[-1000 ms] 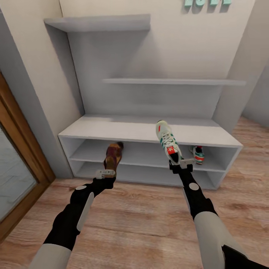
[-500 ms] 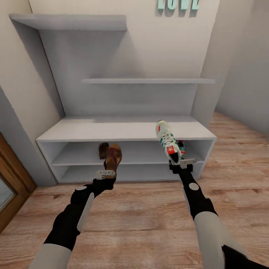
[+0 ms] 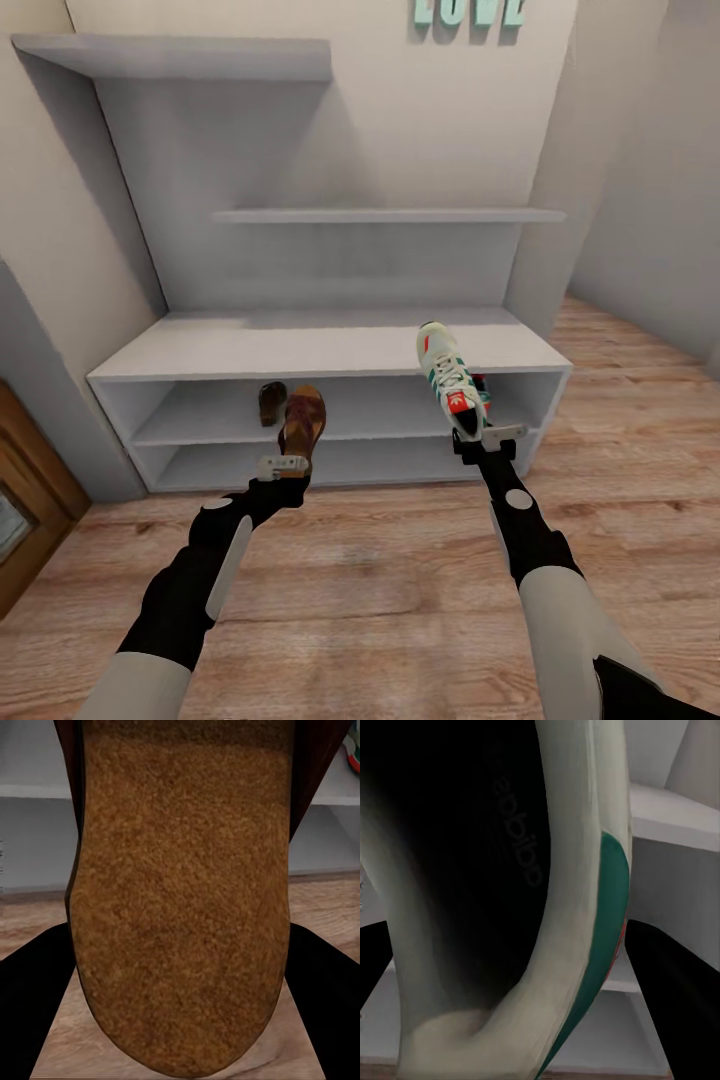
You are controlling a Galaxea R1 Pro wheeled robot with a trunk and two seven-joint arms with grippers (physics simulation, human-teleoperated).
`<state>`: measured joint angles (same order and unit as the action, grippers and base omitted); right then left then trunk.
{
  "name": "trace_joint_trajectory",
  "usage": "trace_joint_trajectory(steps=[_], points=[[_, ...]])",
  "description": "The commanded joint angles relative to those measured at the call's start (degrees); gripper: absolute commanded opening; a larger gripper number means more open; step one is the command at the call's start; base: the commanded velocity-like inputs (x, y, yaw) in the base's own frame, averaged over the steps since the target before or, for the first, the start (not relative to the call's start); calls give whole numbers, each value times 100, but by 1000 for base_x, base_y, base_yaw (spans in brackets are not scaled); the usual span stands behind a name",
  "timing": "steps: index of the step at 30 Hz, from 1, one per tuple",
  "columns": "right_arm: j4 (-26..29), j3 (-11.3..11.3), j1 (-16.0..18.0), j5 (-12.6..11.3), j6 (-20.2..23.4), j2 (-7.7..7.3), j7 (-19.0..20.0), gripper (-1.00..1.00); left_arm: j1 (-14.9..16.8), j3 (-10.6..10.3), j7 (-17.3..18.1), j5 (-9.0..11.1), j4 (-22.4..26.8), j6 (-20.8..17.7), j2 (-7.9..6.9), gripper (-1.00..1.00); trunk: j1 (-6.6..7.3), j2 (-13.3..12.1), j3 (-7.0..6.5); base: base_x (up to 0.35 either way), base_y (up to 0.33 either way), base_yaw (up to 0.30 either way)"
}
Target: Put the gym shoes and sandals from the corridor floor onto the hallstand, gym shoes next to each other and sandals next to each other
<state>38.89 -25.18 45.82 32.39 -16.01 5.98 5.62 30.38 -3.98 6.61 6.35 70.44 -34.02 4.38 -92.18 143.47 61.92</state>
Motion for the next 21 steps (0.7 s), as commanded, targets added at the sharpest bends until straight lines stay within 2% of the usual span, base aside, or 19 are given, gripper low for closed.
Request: trace_joint_trajectory(steps=[1, 5, 14, 17, 18, 21], points=[[6, -48, 6, 31, -30, 9, 54, -100, 3, -3, -11, 58, 2, -33, 3, -100, 1, 2, 7, -206, 0, 69], [5, -48, 6, 32, -28, 9, 54, -100, 3, -5, -11, 59, 2, -34, 2, -100, 1, 2, 11, -200, 0, 29], [10, -48, 6, 31, -28, 9, 61, -100, 3, -6, -13, 82, 4, -35, 9, -100, 1, 2, 11, -3, -42, 3], [8, -48, 6, 30, -27, 9, 62, -100, 3, -1, -16, 264, 4, -31, 4, -100, 1, 2, 11, 16, -87, 0], [6, -48, 6, 30, -26, 9, 62, -100, 3, 4, -18, 395, 5, -26, 2, -100, 1, 2, 11, 4, -21, 0], [5, -50, 6, 30, -30, 9, 67, -100, 3, 13, -19, 466, 2, -20, -12, -100, 1, 2, 11, 2, -11, 0]])
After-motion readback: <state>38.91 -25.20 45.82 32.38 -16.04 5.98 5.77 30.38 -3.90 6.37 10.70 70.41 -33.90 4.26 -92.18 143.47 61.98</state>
